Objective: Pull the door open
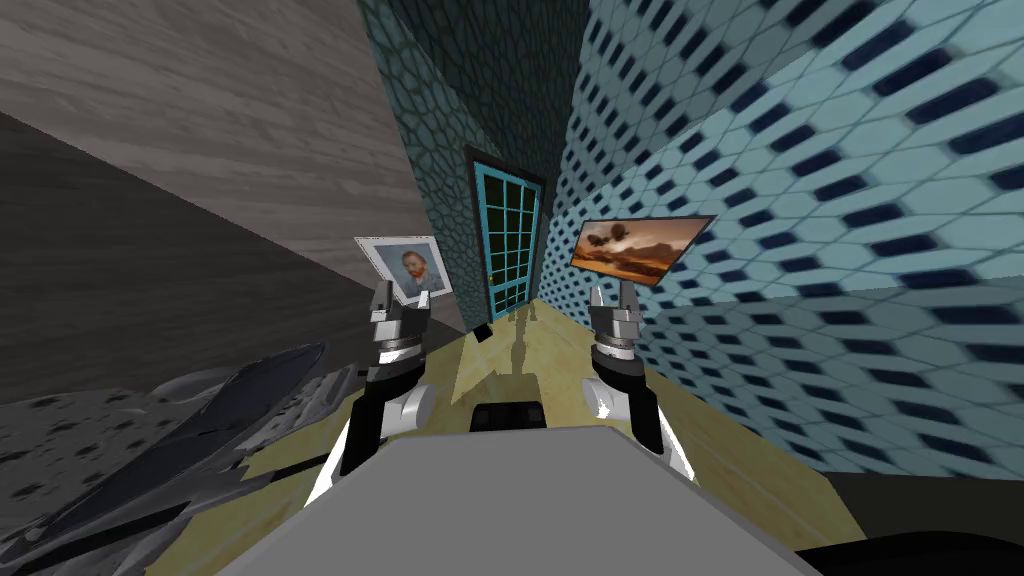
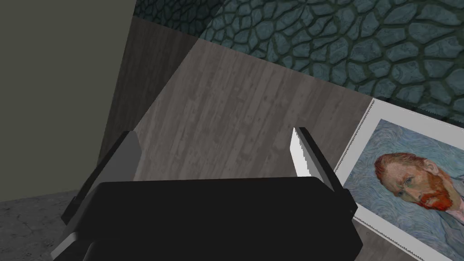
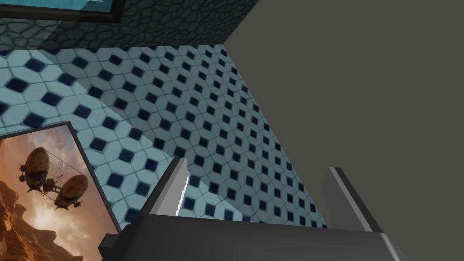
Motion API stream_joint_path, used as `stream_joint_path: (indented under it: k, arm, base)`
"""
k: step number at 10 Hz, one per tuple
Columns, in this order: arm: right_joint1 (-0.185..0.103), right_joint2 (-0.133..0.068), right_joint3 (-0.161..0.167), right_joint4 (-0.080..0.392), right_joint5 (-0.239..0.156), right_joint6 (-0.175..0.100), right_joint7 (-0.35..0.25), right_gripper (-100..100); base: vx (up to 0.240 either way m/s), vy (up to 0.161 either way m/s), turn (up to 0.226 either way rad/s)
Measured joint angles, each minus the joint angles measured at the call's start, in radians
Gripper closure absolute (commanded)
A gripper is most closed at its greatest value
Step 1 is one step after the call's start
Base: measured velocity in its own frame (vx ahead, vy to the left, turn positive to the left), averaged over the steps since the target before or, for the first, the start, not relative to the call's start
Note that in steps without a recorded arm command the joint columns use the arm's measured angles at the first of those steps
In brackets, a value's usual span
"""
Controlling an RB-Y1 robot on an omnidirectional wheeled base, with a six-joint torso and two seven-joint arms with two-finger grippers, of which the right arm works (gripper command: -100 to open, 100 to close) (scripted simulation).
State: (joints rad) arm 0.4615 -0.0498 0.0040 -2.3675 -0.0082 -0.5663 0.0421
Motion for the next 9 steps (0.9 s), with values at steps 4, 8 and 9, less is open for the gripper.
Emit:
stream_joint_path:
  k: [4, 8, 9]
  arm:
    - [-0.012, -0.016, -0.004, 0.077, -0.041, -0.022, -0.058, -100]
    - [-0.026, -0.034, -0.006, 0.164, -0.093, -0.038, -0.136, -100]
    - [-0.028, -0.037, -0.005, 0.182, -0.104, -0.043, -0.152, -100]
  base:
    - [0.084, -0.025, 0.263]
    - [0.090, -0.022, 0.230]
    - [0.073, -0.020, 0.198]
